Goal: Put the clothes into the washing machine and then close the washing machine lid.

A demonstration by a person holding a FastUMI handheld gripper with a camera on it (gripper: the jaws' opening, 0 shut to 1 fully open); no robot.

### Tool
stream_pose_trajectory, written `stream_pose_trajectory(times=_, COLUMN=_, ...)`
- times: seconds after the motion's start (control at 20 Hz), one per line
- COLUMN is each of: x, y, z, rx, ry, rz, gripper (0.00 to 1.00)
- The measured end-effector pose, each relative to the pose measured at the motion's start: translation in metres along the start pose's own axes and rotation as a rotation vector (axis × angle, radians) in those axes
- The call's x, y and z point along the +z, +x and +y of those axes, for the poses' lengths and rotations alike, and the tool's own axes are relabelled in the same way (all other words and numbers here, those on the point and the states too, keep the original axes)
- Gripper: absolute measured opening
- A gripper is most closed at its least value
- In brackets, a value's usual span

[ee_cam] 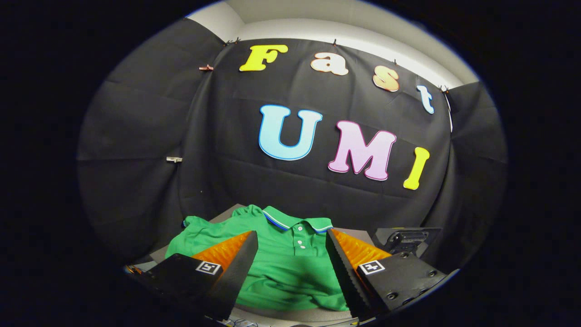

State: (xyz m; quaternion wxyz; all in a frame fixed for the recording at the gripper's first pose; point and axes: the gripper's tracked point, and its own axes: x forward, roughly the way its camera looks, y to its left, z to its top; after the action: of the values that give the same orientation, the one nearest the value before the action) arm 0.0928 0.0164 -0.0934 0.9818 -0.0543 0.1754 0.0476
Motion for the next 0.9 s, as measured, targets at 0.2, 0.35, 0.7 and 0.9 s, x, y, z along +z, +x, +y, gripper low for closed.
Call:
stream_pose_trajectory(times=0.2, x=-0.104, y=0.022, z=0.021, rx=0.121, ry=0.05, rz=0.47, gripper=0.94)
stream_pose_trajectory(times=0.35, x=-0.109, y=0.026, z=0.017, rx=0.13, ry=0.166, rz=0.489, gripper=0.94)
stream_pose_trajectory(times=0.7, x=-0.102, y=0.031, z=0.002, rx=0.116, ry=0.16, rz=0.454, gripper=0.84)
stream_pose_trajectory(times=0.9, x=-0.106, y=0.029, z=-0.002, rx=0.161, ry=0.17, rz=0.498, gripper=0.23)
